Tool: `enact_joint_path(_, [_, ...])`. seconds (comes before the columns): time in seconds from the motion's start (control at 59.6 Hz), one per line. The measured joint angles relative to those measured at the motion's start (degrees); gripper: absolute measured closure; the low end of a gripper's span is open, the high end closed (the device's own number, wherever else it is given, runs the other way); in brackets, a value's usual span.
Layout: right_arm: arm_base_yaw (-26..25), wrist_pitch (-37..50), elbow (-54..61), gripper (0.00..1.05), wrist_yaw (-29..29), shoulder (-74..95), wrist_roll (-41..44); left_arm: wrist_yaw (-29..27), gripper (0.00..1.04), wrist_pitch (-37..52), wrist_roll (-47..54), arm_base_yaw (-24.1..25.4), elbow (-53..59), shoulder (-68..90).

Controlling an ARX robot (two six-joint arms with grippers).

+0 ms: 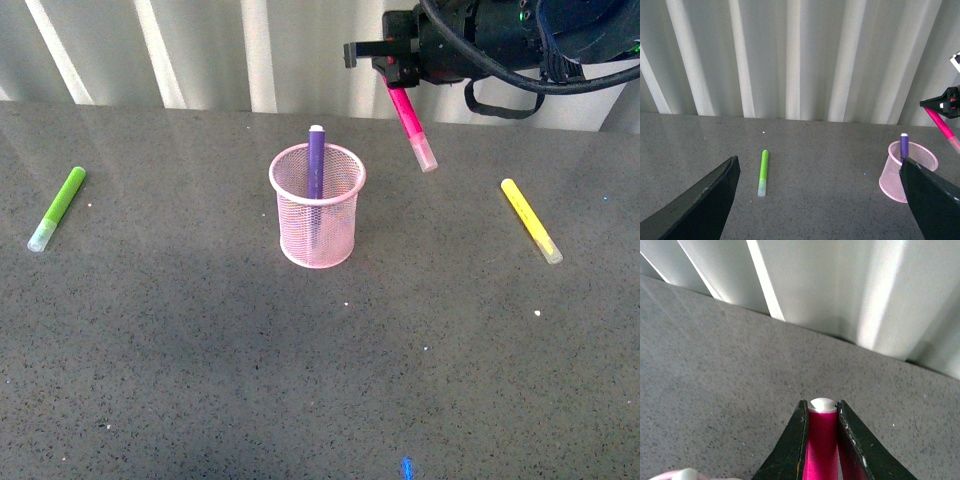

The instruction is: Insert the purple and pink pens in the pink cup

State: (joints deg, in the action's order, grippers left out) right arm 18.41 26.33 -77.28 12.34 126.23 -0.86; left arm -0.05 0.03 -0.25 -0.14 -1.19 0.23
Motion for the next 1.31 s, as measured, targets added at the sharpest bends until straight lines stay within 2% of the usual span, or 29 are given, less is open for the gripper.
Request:
enact_joint_path(0.117, [1.79,7.10,3.96,0.93,0.00,-2.27,1.03,0.00,0.07,0.00,0.00,0.00,0.00,0.00])
enact_joint_path(0.369, [7.26,30.10,12.48,0.93,-0.24,-4.57,1.51,0.00,0.07,0.00,0.00,0.00,0.00,0.00])
enact_joint_path(0.503, [8.61,36.22,12.22,0.93,-1.77,-2.45,0.81,0.00,0.07,0.00,0.00,0.00,0.00,0.00])
enact_joint_path(0.671, [8.98,37.42,8.87,0.93,-3.15,2.86,-0.42,0.02,0.07,0.00,0.00,0.00,0.00,0.00])
enact_joint_path(1.308, [11.37,38.80,2.64,0.93,-1.73,10.12,-1.07,0.00,0.07,0.00,0.00,0.00,0.00,0.00])
